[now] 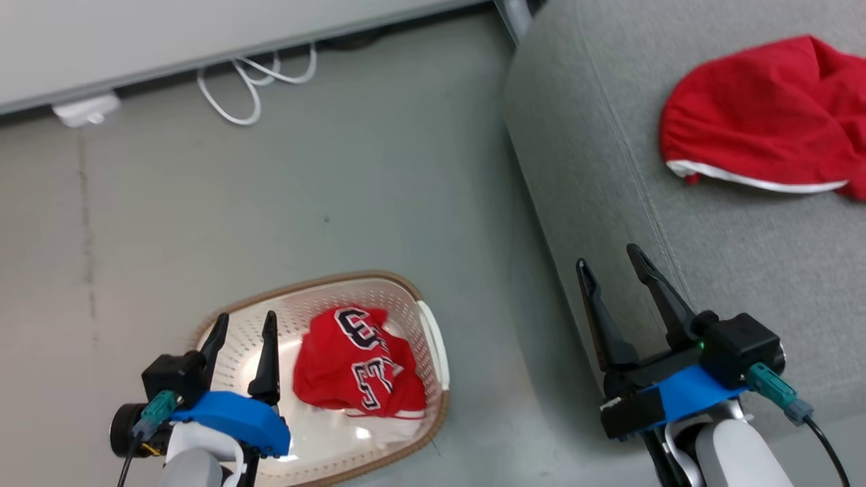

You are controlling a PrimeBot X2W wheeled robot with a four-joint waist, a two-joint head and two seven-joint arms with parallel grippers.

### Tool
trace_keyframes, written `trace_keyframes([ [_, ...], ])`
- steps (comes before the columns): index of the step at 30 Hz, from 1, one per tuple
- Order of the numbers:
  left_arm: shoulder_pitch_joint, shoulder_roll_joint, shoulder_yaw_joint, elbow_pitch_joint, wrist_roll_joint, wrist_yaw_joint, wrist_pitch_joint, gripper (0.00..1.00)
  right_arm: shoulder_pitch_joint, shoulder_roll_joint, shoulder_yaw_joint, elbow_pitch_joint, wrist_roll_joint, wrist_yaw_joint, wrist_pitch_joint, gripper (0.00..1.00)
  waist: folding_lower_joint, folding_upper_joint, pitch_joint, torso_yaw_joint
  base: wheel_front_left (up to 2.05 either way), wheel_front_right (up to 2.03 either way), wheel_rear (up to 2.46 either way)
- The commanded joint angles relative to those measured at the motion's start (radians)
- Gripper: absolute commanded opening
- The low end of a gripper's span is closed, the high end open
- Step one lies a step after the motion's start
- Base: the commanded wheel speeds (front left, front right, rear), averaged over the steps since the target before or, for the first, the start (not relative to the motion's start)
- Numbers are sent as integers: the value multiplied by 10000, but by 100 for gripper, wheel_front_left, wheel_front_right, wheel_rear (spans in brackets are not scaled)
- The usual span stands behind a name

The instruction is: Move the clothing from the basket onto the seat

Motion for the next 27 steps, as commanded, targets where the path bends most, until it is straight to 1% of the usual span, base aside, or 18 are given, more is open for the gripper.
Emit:
trace_keyframes([
  [1,-431,99,-198,364,-93,-15,-28,100,-257,7,96,35,74,5,-120,100,-2,0,835,-723,0,0,0],
  [7,-1357,324,-1123,1686,-110,-15,245,100,-579,10,451,158,390,5,-378,100,-2,0,1728,-1324,0,0,0],
  [12,-1946,596,-2118,2473,-193,-15,507,100,-812,10,671,340,664,5,-627,100,-2,0,2376,-1675,0,0,0],
  [16,-2326,791,-2609,3051,-352,-14,776,100,-1002,11,869,429,894,5,-792,100,-2,0,2887,-1959,0,0,0],
  [20,-2579,874,-2782,3365,-555,-14,920,100,-1176,9,887,494,913,5,-876,100,-2,0,3290,-2192,0,0,0],
  [24,-2921,910,-2659,3852,-859,-4,1136,100,-1292,12,1018,513,1077,5,-932,100,-2,0,3762,-2455,0,0,0],
  [27,-3243,886,-2599,4196,-928,184,1280,100,-1358,9,1178,502,1292,5,-961,100,-2,0,4047,-2663,0,0,0],
])
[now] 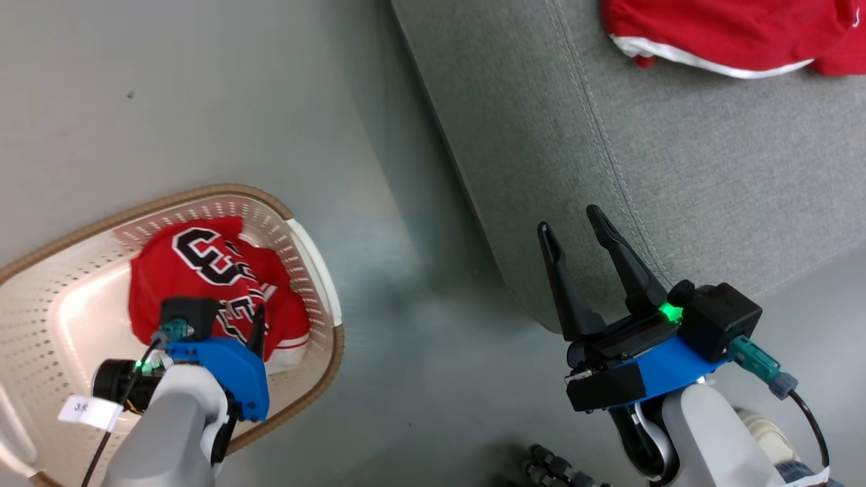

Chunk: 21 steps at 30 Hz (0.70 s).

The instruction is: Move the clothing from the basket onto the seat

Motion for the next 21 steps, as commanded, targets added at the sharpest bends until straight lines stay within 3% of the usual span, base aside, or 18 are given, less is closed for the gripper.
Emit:
trace_keyframes([
  [1,-311,42,39,82,-72,106,46,100,-163,13,66,-35,85,5,-68,100,-2,0,333,-297,0,0,0],
  [6,-868,66,255,555,-214,528,196,100,-294,13,299,-318,339,5,-67,100,-2,0,778,-537,0,0,0],
  [14,-1516,152,384,1334,-136,1783,448,100,-330,13,512,-537,478,5,-69,100,-2,0,1171,-650,0,0,0],
  [21,-1807,110,318,1886,-140,2262,763,100,-310,13,530,-640,465,5,-70,100,-2,0,1321,-580,0,0,0],
])
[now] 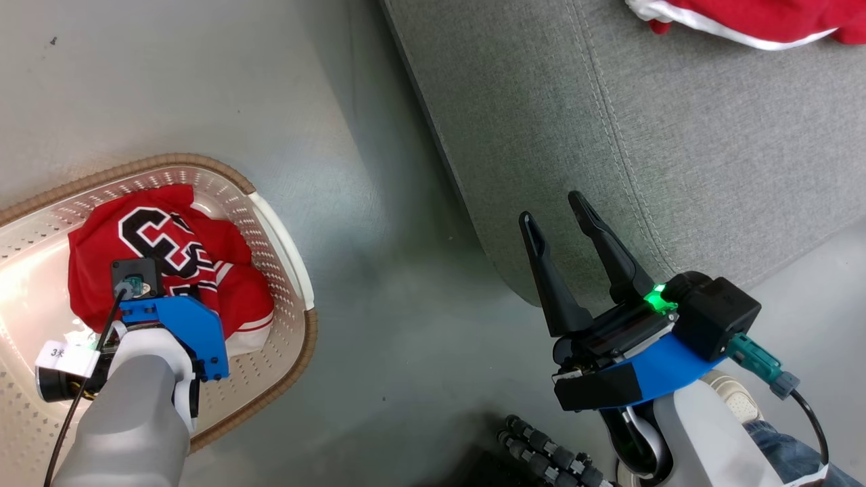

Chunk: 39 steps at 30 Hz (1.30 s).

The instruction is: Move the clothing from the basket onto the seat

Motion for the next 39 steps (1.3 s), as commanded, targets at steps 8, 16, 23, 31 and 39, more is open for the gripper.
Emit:
trace_keyframes([
  [8,-334,-67,-101,430,-175,-199,692,0,-184,13,54,-70,-12,5,-53,100,-1,0,51,47,0,0,0],
  [16,-404,-115,-167,537,-279,-407,699,0,-256,13,70,-43,-35,5,-53,100,-1,0,6,48,0,0,0],
  [23,-473,-154,-168,587,-408,-488,603,0,-350,13,114,-29,-91,5,-54,100,-1,0,13,79,0,0,0],
  [31,-525,-331,-217,608,-533,-562,405,0,-473,11,54,95,-243,5,-54,100,-1,0,-257,295,0,0,0],
  [39,-209,-844,-472,711,-544,-897,392,0,-400,10,-154,314,-776,5,-52,100,-1,0,-1406,1039,0,0,0],
])
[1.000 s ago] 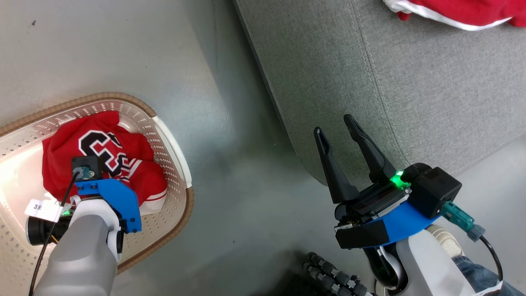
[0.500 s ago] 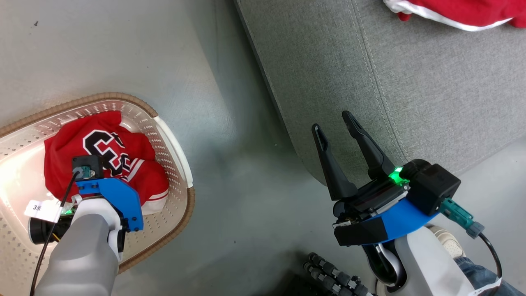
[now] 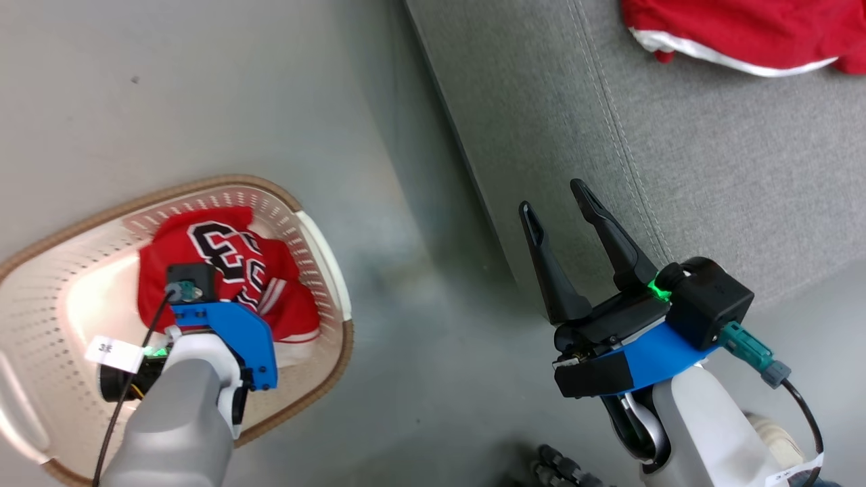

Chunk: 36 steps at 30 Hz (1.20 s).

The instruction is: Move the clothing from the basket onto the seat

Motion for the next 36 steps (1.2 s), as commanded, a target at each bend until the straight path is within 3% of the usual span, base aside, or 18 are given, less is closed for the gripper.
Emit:
trace_keyframes([
  [1,88,-128,-91,20,-10,-127,-51,0,-15,8,-87,84,-177,5,-50,100,0,0,-662,514,0,0,0],
  [5,357,-502,-385,44,24,-725,-118,0,221,2,-302,327,-540,5,-47,100,0,0,-1700,1202,0,0,0],
  [13,846,-859,-911,-96,27,-1294,-454,0,685,-1,-504,784,-949,5,13,100,0,0,-3423,2257,0,0,0],
  [22,1432,-961,-1962,-1154,-260,-1548,-687,0,1436,-1,-806,797,-1228,5,459,100,0,0,-4989,3189,0,0,0],
  [36,1138,-953,-3720,-3830,-1568,-1545,-699,0,2250,-1,-995,355,-1353,5,1010,100,0,0,-6130,4200,0,0,0],
])
